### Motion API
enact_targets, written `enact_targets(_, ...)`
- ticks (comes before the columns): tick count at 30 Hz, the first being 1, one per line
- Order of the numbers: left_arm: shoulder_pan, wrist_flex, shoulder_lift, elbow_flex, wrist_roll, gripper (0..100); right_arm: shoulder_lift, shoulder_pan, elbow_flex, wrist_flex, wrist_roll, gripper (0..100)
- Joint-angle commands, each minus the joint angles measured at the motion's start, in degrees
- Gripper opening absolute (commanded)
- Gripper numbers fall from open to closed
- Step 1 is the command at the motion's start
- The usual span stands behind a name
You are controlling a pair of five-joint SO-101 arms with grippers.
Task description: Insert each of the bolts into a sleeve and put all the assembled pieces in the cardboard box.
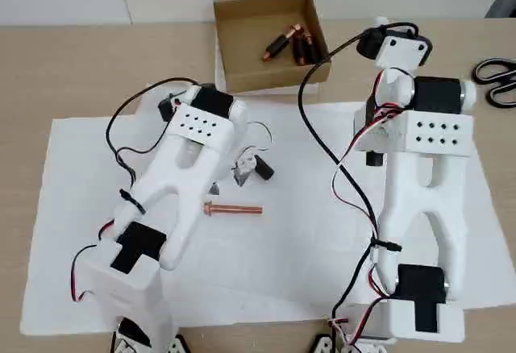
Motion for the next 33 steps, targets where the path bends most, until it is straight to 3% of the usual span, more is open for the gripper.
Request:
enact_targets(1, -0.6, 1.3, -0.8, -2.5, -1.8, 7, -2.7, 0.1, -0.4, -0.5, 0.0, 0.4)
enact_targets(6, -0.6, 1.3, -0.8, -2.2, -11.4, 2, -2.7, 0.0, -0.4, -0.5, 0.0, 0.4)
enact_targets(15, -0.8, 1.3, -0.8, -2.6, -17.5, 2, -2.7, 0.0, -0.4, -0.4, 0.0, 0.4)
enact_targets(24, -6.5, 1.3, -5.6, -6.5, -39.1, 1, -2.7, 0.0, -0.4, -0.6, 0.0, 0.4)
enact_targets(33, -7.7, 1.2, -21.5, -13.6, -40.4, 1, -2.9, 0.0, -0.4, -0.4, 0.0, 0.4)
